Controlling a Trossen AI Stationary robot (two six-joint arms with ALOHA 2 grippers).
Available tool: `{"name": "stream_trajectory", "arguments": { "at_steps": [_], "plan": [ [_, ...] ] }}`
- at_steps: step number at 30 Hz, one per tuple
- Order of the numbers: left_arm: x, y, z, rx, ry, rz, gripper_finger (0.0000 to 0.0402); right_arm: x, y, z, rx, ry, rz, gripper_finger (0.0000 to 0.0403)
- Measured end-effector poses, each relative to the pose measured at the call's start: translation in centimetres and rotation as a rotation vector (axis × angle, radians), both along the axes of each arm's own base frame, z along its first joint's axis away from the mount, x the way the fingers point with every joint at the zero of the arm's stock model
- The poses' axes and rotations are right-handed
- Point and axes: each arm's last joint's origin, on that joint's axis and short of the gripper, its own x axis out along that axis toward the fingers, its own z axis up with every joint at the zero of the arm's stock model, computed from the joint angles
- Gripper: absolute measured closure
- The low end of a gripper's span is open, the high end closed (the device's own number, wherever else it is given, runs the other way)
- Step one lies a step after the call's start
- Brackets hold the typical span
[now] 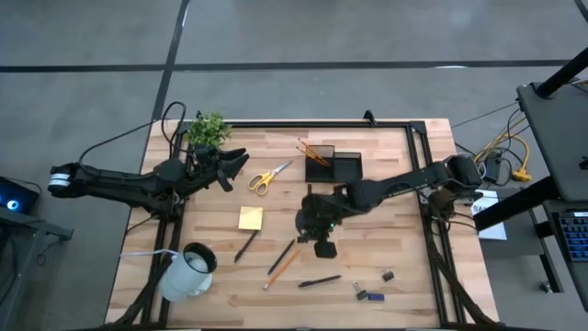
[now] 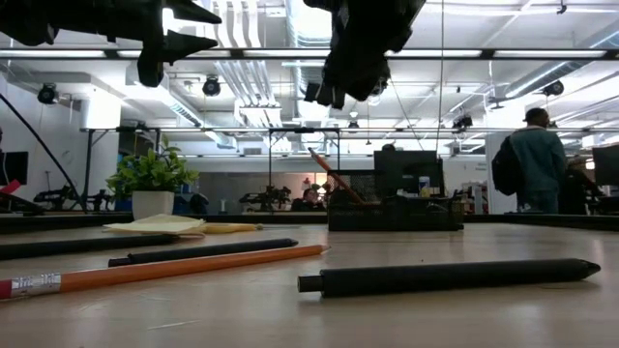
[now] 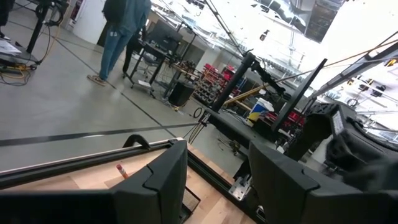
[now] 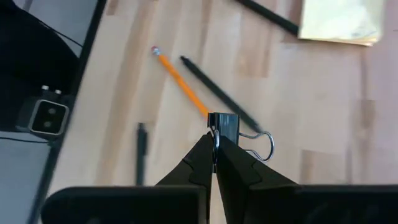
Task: Pick and place office supplies into organizer
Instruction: Put the left binder clip into the desk organizer
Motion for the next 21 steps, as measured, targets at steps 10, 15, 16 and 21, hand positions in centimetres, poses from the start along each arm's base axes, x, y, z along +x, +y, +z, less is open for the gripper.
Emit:
{"name": "stream_trajectory", "arguments": {
  "at_steps": [10, 15, 16, 21],
  "plan": [
    [0.0, 0.0, 0.0, 0.001, 0.0, 0.0, 0.0244, -0.3, -5.6, 1.1, -0.049, -0.06, -0.048, 0.0395],
    [0.0, 0.0, 0.0, 0.001, 0.0, 0.001, 0.0244, -0.8, -7.9, 1.7, -0.073, -0.124, -0.083, 0.0395],
    [0.0, 0.0, 0.0, 0.001, 0.0, 0.002, 0.0244, -1.0, -8.3, 1.6, -0.078, -0.137, -0.093, 0.0395],
    [0.0, 0.0, 0.0, 0.001, 0.001, 0.005, 0.0244, -2.6, -11.0, 0.6, -0.098, -0.196, -0.161, 0.0395]
  ]
}}
